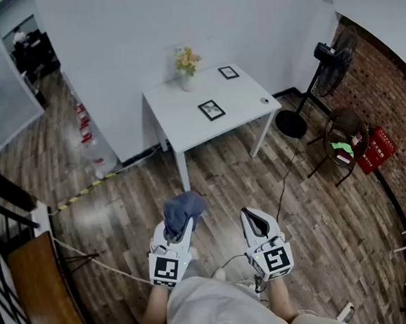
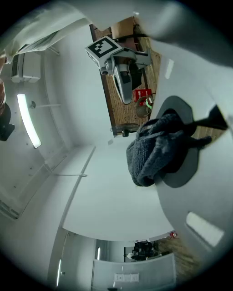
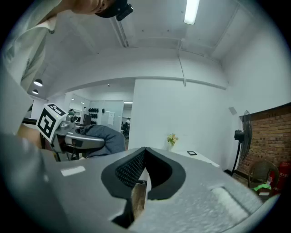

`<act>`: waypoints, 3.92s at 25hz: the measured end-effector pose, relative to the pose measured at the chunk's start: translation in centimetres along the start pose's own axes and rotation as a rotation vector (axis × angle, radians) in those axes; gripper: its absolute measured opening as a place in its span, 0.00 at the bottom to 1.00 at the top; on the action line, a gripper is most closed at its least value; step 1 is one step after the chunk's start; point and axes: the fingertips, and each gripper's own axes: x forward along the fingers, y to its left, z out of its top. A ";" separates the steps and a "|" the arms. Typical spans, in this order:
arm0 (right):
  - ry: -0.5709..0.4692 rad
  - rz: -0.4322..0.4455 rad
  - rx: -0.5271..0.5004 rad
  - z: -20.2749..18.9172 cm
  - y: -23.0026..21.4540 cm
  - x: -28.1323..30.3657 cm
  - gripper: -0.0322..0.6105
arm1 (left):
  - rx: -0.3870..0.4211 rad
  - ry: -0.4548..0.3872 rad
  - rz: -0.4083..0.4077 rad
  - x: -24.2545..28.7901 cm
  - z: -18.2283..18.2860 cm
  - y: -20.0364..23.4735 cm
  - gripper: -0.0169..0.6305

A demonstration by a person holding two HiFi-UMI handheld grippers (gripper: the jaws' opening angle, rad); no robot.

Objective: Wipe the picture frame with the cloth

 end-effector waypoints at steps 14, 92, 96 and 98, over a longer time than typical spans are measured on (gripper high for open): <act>0.017 -0.055 0.030 -0.7 -3.2 8.0 0.07 | -0.017 -0.018 -0.053 7.2 -0.7 5.6 0.16; 0.154 -0.003 0.147 -5.8 -33.5 46.2 0.06 | -0.087 0.120 -0.138 53.2 -3.8 22.9 0.16; 0.178 -0.020 0.147 -6.2 -35.0 48.7 0.06 | -0.092 0.130 -0.154 55.9 -4.4 24.6 0.16; 0.193 -0.025 0.147 -6.5 -35.5 50.1 0.06 | -0.099 0.137 -0.158 57.0 -5.0 25.6 0.16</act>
